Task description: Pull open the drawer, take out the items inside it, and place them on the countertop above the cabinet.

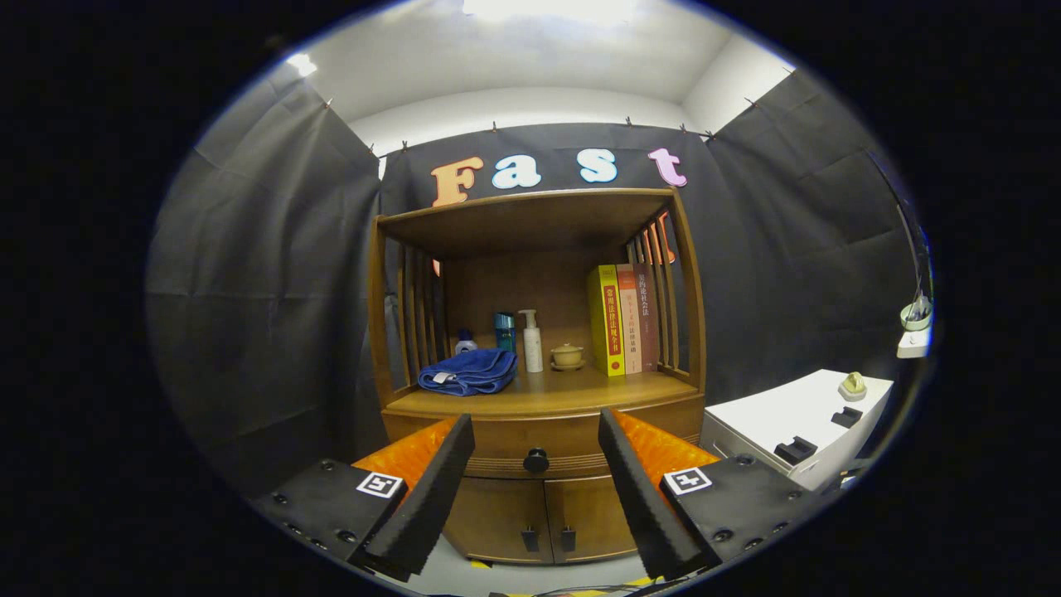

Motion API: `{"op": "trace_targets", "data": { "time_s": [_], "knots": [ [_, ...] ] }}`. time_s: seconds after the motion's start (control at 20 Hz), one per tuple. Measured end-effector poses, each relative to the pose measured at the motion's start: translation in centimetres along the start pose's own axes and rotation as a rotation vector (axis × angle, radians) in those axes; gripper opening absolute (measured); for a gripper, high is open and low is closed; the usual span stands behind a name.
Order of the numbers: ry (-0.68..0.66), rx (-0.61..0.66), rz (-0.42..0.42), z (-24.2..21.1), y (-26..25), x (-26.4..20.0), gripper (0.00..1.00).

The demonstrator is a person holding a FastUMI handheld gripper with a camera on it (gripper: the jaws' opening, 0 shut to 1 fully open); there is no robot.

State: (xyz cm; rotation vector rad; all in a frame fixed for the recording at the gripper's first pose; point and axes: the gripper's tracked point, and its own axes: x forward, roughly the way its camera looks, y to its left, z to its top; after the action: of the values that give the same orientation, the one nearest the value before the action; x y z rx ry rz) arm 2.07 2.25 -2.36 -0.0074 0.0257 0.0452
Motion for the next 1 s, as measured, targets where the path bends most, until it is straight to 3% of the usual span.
{"op": "trace_targets", "data": {
  "time_s": [0.25, 0.65, 1.0],
  "knots": [
    [0.036, -0.112, 0.008, -5.0, 0.8, 5.2, 0.99],
    [0.028, -0.112, 0.018, -9.9, 1.7, 13.3, 0.99],
    [0.073, -0.136, 0.011, -14.3, 1.8, 17.2, 0.98]
  ]
}}
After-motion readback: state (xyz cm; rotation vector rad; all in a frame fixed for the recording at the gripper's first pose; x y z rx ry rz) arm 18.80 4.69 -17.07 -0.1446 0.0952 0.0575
